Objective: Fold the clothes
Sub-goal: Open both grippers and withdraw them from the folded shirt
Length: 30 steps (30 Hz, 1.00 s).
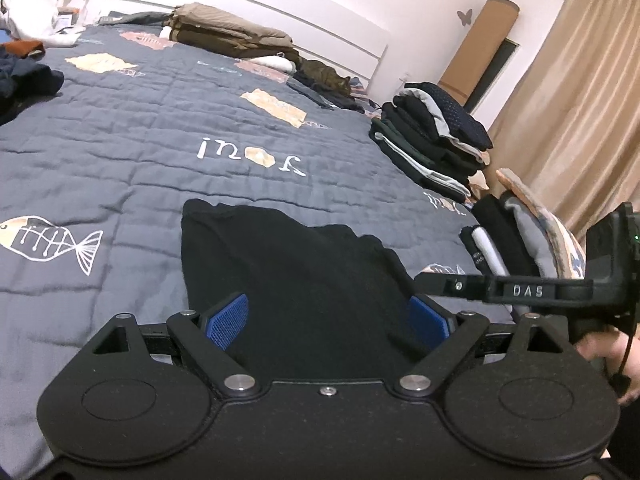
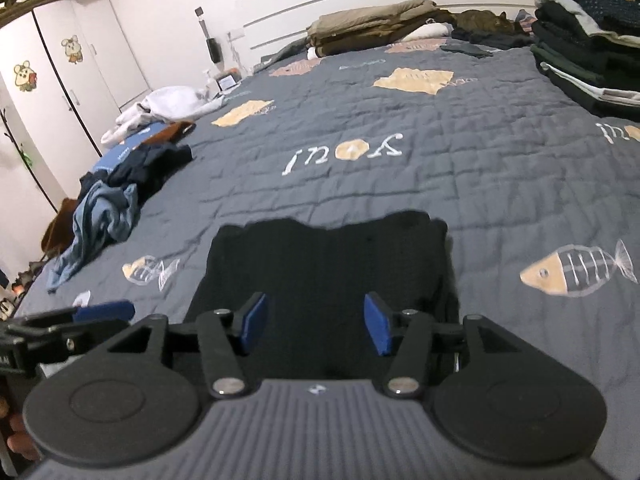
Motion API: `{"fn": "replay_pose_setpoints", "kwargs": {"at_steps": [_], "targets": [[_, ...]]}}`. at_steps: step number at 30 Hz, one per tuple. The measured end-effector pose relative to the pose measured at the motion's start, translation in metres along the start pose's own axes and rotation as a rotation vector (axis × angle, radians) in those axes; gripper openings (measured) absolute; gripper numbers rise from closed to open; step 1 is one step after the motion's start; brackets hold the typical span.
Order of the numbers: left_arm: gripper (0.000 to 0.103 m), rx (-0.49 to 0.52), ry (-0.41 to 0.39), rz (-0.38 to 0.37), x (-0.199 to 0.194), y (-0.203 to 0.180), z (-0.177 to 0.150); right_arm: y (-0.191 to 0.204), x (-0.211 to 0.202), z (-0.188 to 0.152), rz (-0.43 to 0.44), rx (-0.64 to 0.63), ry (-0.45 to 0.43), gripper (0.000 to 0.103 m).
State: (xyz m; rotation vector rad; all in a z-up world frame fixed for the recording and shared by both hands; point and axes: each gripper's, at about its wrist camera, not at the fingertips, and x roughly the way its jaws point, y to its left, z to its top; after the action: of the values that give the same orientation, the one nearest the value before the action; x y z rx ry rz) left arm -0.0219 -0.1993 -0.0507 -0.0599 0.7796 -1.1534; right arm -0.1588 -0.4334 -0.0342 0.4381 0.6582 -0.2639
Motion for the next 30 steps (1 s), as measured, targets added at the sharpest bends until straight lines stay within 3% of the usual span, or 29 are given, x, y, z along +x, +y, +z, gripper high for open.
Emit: {"fn": "replay_pose_setpoints", "kwargs": {"at_steps": [13, 30], "targets": [[0.089, -0.037, 0.035, 0.064, -0.015, -0.007, -0.031, 0.012, -0.040, -0.045, -0.026, -0.008, 0.006, 0.055], [0.102, 0.035, 0.008, 0.221, -0.051, -0.029, -0.062, 0.016, -0.069, -0.073, -0.035, 0.045, -0.006, 0.059]]}}
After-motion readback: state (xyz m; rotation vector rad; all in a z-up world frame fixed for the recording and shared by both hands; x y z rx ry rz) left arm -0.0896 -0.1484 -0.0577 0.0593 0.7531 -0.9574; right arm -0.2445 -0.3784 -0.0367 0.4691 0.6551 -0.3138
